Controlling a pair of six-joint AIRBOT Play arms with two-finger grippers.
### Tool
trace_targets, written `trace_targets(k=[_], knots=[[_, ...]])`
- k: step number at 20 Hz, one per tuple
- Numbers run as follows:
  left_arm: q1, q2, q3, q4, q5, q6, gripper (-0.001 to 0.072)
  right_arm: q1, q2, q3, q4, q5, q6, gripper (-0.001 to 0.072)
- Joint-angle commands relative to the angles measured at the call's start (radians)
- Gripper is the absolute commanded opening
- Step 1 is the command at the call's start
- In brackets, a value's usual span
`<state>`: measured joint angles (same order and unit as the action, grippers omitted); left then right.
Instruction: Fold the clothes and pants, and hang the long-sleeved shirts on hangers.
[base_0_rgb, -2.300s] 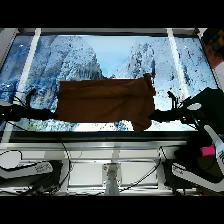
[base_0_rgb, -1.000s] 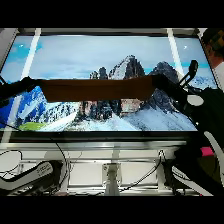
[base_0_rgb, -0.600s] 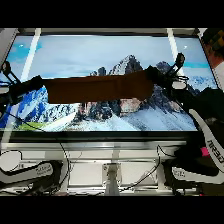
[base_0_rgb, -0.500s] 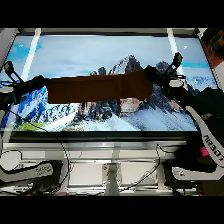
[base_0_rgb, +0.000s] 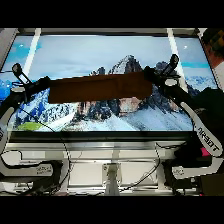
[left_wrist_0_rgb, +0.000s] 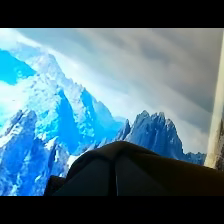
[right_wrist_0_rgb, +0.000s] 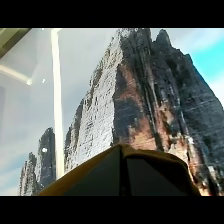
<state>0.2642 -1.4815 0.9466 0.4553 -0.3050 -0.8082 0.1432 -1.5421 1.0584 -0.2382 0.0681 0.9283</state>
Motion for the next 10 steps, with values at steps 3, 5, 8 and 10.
trace_targets(k=[3,5,8,10], knots=[[-0.018,-0.006,0.001,-0.012,0.007,0.000,0.0025,0.001,-0.045,0.000,-0.017,0.040,0.002,0.0015],[-0.018,-0.006,0.000,-0.012,0.007,0.000,0.0025,0.001,-0.073,0.000,-0.017,0.074,0.002,0.0015],[-0.019,-0.006,0.000,-0.025,0.005,-0.001,0.0026,0.001,-0.085,0.001,-0.017,0.073,0.002,0.0063],[-0.022,-0.006,0.000,-0.038,0.000,0.000,0.0028,0.001,-0.085,0.001,-0.019,0.074,0.002,0.0315]])
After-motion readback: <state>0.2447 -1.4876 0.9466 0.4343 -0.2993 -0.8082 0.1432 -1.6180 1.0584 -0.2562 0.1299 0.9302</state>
